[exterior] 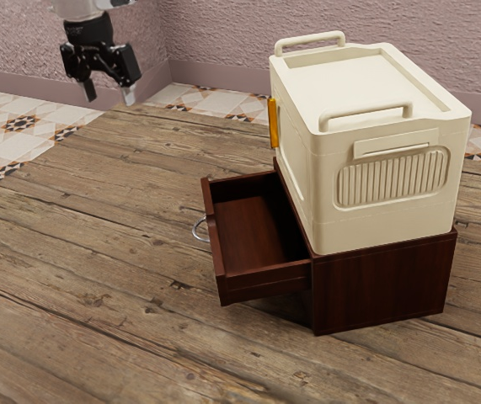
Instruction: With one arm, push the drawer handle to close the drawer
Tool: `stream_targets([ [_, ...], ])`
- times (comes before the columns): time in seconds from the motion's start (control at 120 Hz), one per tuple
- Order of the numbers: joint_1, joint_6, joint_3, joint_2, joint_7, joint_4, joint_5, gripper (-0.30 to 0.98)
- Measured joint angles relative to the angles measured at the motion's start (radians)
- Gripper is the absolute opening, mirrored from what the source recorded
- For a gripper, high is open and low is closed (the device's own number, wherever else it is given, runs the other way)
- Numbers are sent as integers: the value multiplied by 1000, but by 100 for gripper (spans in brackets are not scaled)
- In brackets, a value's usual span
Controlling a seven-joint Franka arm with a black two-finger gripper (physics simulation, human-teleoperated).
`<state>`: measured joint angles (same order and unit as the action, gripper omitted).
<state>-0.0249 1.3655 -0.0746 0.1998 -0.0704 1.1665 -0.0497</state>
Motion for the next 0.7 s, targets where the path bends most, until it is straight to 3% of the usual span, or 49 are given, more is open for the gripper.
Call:
stream_targets([
  [0.183,2,-47,2,1,-35,-11,-3,69],
  [0.25,25,-72,10,-67,-57,-121,29,69],
  [0.458,119,-58,92,-117,-277,-157,83,68],
  [0.492,118,-51,93,-179,-309,-46,86,67],
  [0.592,66,63,91,-480,-399,482,95,54],
  [0.7,-6,202,92,-565,-484,756,100,29],
])
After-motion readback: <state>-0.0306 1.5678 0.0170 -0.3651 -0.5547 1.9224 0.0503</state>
